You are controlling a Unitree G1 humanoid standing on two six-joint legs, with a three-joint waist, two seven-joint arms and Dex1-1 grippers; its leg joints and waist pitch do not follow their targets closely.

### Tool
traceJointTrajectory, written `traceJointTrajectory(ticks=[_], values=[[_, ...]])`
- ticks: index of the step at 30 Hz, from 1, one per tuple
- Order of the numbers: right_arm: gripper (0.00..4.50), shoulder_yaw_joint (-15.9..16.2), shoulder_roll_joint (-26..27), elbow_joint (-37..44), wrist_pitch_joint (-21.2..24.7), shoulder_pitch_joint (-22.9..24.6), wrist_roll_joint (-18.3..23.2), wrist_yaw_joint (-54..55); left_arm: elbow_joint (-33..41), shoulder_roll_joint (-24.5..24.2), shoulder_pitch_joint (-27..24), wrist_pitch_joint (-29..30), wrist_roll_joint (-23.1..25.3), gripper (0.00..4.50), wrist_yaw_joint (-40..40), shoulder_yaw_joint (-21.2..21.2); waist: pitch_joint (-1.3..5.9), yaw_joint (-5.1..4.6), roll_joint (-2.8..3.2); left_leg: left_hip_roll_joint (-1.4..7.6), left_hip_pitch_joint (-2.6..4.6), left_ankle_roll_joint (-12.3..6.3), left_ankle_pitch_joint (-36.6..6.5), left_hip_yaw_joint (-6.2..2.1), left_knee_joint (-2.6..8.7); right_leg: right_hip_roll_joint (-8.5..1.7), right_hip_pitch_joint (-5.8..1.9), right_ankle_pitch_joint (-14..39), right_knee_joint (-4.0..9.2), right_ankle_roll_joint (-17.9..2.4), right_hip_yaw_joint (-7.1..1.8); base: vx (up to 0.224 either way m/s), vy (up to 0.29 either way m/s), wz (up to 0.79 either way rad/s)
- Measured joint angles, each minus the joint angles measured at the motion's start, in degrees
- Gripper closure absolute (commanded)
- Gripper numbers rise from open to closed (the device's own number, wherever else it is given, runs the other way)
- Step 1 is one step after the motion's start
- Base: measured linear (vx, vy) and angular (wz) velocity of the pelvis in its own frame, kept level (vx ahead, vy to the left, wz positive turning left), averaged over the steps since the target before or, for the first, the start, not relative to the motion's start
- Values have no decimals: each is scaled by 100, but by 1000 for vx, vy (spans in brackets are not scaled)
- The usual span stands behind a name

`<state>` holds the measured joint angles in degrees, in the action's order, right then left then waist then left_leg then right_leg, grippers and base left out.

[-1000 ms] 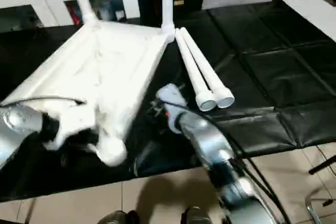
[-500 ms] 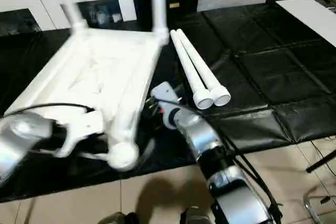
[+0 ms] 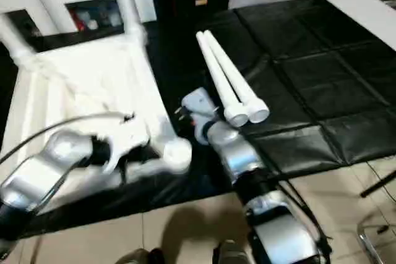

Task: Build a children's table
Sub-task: Rotate table base

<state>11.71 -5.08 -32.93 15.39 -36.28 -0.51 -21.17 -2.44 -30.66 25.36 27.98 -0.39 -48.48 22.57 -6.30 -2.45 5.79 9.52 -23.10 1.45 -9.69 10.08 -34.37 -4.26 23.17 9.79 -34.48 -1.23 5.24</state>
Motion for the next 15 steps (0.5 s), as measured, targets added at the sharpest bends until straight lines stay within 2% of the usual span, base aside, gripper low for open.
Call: traceJointTrajectory(ticks=[3, 7, 10, 12, 13, 15], values=[[0, -86, -53, 620, 177, 201, 101, -16, 14, 52, 39, -89, -20, 444, 128, -316, -1, 39, 1, 0, -1, 0, 0, 0, 0, -1, -1, 1, 2, 1, 0, 0, 0, 0], [0, -390, -221, 1481, 469, 332, 228, 87, 287, 320, -53, -178, -393, 444, 156, -663, 0, 145, 1, -3, 0, -1, -1, 1, -1, -3, -5, 1, 7, 1, 0, 0, 0, 0], [0, -652, -323, 2466, 816, 732, 385, 134, 457, 787, -312, -8, -810, 405, 502, -1067, 1, 188, 3, -2, 1, -2, -1, 1, 1, -3, -7, 4, 9, 2, 0, 0, 0, 0], [0, -803, -379, 3030, 1091, 1007, 498, 175, 572, 1130, -482, 54, -1017, 405, 832, -1386, 2, 196, 4, -1, 1, -2, -1, 2, 1, -3, -7, 4, 8, 3, 0, 0, 0, 0], [0, -911, -398, 3370, 1226, 1188, 586, 186, 630, 1359, -570, 52, -1085, 385, 1136, -1594, 2, 196, 4, 0, 2, -2, -1, 2, 1, -2, -7, 4, 8, 3, 1, 0, 0, 0], [0, -1037, -407, 3934, 1360, 1494, 715, 206, 767, 1734, -714, 45, -1097, 374, 1769, -1940, 5, 198, 6, 2, 5, -2, -1, 2, -1, -2, -9, 5, 6, 6, 2, 0, 0, 0]])
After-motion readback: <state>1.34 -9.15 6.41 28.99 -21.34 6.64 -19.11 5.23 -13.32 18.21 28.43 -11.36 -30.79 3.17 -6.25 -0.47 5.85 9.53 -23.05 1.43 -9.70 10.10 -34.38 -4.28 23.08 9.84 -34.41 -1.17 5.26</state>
